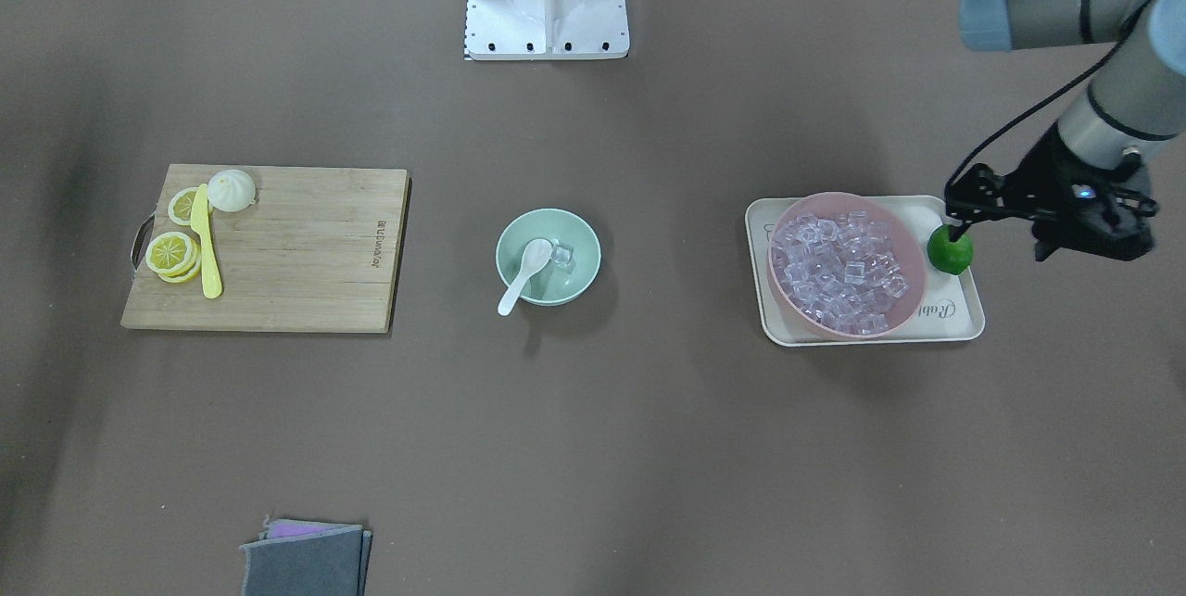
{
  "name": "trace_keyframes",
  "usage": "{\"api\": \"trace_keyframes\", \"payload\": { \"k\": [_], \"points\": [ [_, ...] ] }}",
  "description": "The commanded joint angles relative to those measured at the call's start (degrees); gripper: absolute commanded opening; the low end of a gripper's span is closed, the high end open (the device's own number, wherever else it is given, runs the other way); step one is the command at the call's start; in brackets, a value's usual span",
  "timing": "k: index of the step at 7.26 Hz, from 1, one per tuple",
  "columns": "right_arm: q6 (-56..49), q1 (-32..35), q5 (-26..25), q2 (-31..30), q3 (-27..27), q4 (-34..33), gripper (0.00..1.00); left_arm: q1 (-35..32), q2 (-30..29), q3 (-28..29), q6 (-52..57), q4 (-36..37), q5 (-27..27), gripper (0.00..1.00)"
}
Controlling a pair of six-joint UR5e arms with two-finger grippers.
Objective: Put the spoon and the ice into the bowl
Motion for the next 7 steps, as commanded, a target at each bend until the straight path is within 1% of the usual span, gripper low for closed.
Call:
{"api": "trace_keyframes", "payload": {
  "k": [1, 2, 4, 5, 6, 7],
  "points": [
    [-0.1, 0.4, 0.0, 0.1, -0.2, 0.0, 1.0, -5.4, 7.2, 0.8, 5.1, -0.5, -0.6, 0.98],
    [-0.3, 0.6, 0.0, 0.1, -0.6, 0.1, 1.0, -7.5, 10.6, 1.8, 11.2, -0.6, -0.6, 0.98],
    [-5.4, 2.8, 0.1, 0.1, -2.7, 0.1, 1.0, -10.5, 13.1, 2.3, 13.6, -0.6, -0.7, 0.98],
    [-6.2, 3.2, 0.0, 0.1, -3.3, 0.1, 1.0, -12.4, 13.2, 2.3, 13.7, -0.6, -2.6, 0.98],
    [-6.3, 4.0, 0.2, 0.0, -3.3, 0.0, 1.0, -14.2, 13.2, 3.7, 13.8, -0.7, -6.0, 0.98],
    [-6.3, 4.5, 0.7, -0.1, -3.5, -0.1, 1.0, -16.5, 13.2, 5.4, 18.3, -1.2, -7.9, 0.98]
  ]
}}
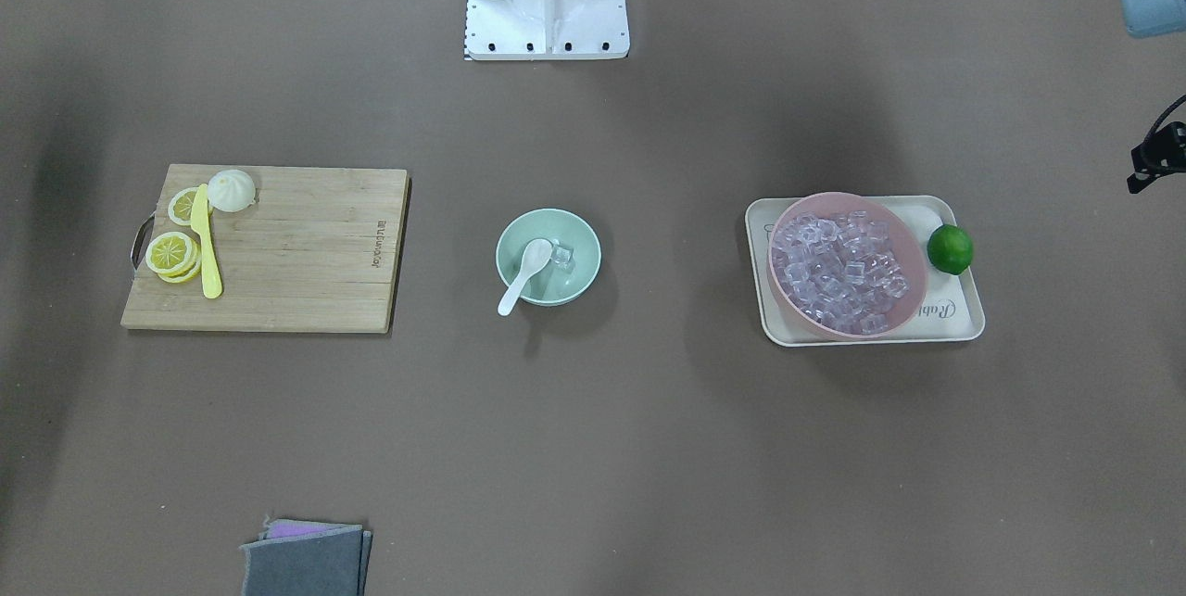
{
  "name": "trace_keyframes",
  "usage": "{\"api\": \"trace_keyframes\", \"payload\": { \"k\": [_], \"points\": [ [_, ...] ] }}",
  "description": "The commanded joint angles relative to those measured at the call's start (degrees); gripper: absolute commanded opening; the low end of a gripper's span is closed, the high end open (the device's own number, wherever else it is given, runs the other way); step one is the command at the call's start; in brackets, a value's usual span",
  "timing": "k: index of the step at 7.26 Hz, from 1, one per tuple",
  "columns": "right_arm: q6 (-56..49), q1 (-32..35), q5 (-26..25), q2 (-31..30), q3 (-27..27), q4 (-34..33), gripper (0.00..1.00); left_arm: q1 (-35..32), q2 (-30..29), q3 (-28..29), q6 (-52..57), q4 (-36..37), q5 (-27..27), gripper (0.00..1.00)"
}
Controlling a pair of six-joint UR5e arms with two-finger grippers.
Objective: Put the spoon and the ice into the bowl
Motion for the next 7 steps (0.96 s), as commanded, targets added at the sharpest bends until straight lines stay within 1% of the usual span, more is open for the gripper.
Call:
{"api": "trace_keyframes", "payload": {
  "k": [1, 5, 7],
  "points": [
    [-0.3, 1.1, 0.5, -0.2, -0.8, 0.0, 1.0, -4.1, 0.1, 3.0, 6.7, -0.5, -3.1, 0.98],
    [-4.8, 2.8, 1.7, -1.0, -1.2, -0.1, 1.0, -4.0, -0.7, 3.0, 6.3, -0.4, -3.0, 0.98],
    [-4.9, 3.0, 1.8, -0.8, -1.3, 0.0, 1.0, -4.0, -1.3, 2.4, 6.3, -0.5, -3.0, 0.98]
  ]
}}
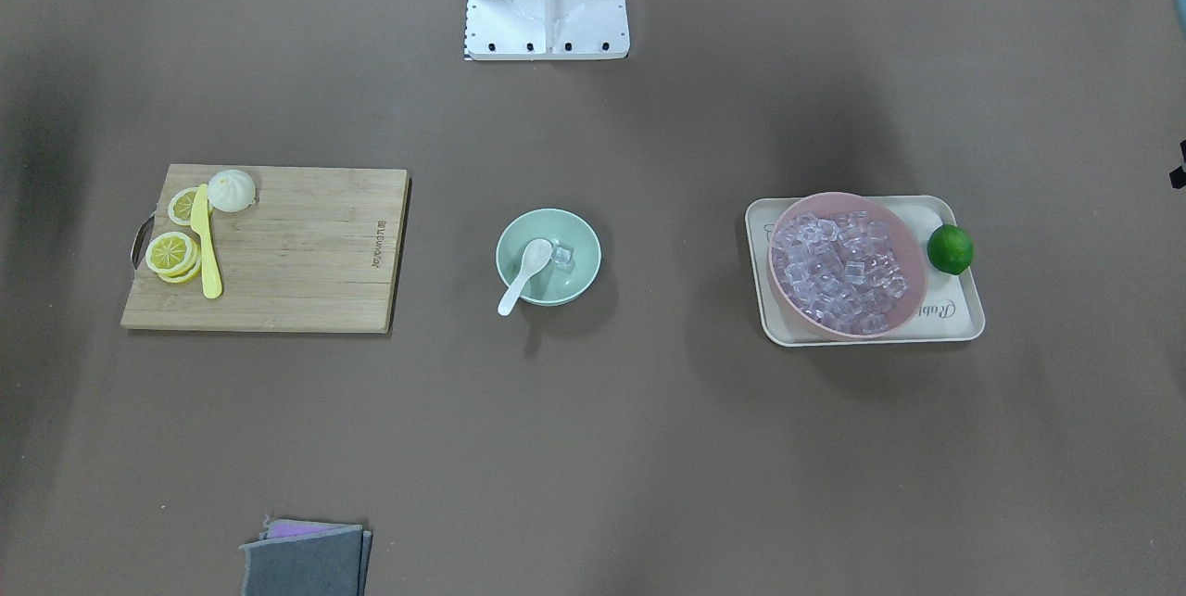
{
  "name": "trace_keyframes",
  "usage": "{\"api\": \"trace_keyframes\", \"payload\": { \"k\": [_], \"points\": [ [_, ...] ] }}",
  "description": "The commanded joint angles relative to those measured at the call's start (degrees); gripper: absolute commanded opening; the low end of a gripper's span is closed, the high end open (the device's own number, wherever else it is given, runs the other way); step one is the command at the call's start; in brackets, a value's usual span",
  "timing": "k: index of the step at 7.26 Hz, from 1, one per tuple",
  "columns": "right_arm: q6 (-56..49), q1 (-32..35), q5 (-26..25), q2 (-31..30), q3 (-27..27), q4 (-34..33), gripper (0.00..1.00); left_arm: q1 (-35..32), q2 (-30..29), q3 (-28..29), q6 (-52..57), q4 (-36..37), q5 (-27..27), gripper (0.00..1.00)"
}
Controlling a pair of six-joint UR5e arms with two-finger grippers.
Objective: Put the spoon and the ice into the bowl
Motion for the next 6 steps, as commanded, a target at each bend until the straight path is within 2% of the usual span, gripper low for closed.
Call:
{"api": "trace_keyframes", "payload": {
  "k": [1, 6],
  "points": [
    [-0.2, 0.1, 0.0, -0.1, 0.0, 0.0, 1.0, 0.0, -1.0, -0.5, 0.1, 0.0, 0.1, 0.98],
    [-0.2, 0.2, 0.0, -0.5, 0.0, 0.2, 1.0, -0.1, -0.4, -0.8, 0.3, 0.0, 0.2, 0.98]
  ]
}}
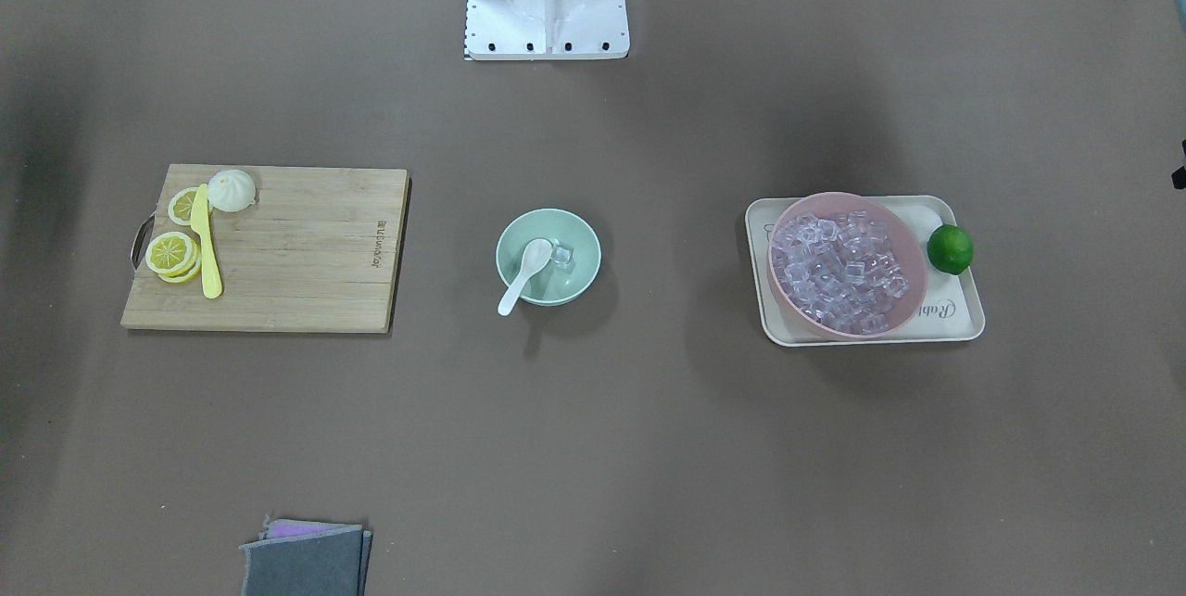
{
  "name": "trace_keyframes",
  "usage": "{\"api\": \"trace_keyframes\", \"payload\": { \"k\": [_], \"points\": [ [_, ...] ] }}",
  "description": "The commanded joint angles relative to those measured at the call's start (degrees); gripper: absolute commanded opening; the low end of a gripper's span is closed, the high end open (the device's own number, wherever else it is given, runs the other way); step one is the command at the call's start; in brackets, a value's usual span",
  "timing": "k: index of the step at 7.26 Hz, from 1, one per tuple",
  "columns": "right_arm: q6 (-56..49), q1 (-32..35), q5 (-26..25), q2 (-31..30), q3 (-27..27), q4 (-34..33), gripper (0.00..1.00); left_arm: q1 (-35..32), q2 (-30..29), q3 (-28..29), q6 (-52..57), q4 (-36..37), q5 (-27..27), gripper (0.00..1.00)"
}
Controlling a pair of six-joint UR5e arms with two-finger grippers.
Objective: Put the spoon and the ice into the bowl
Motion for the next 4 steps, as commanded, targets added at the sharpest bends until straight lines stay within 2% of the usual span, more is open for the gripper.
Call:
{"api": "trace_keyframes", "payload": {
  "k": [1, 4],
  "points": [
    [0.0, 0.0, 0.0, -0.5, 0.1, 0.2, 1.0, 0.0, 0.1, 0.4, -0.1, -0.1, 0.2, 0.98],
    [0.0, 0.0, 0.0, -0.2, 0.6, 0.2, 1.0, 0.1, 0.2, 0.7, -0.4, -0.1, 0.2, 0.98]
  ]
}}
